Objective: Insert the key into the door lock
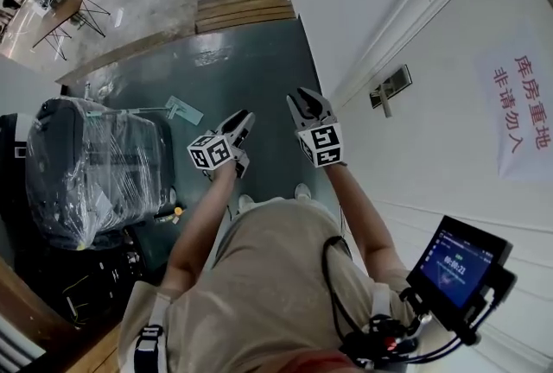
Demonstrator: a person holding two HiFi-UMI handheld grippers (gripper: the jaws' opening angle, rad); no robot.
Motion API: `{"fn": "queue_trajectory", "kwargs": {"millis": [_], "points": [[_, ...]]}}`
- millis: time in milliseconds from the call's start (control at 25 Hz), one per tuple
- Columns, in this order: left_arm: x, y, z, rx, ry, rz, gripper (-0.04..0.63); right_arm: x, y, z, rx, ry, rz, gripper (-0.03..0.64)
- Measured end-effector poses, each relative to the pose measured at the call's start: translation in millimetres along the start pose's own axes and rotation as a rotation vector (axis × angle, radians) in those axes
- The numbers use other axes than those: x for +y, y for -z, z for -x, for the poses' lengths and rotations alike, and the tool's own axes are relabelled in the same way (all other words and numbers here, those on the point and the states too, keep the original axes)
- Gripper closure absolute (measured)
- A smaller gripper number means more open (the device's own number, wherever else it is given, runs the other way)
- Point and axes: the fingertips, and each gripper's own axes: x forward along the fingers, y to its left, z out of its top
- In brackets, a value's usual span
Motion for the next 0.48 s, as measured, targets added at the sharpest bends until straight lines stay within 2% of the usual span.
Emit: {"fn": "queue_trajectory", "kwargs": {"millis": [240, 480], "points": [[9.8, -4.1, 10.9, 0.004, -0.029, 0.009, 0.459, 8.1, -8.4, -5.8, -0.027, -0.01, -0.008, 0.514], [6.5, -11.7, 12.4, 0.01, -0.023, -0.018, 0.459, 3.1, -16.5, -3.0, -0.057, 0.025, -0.024, 0.514]]}}
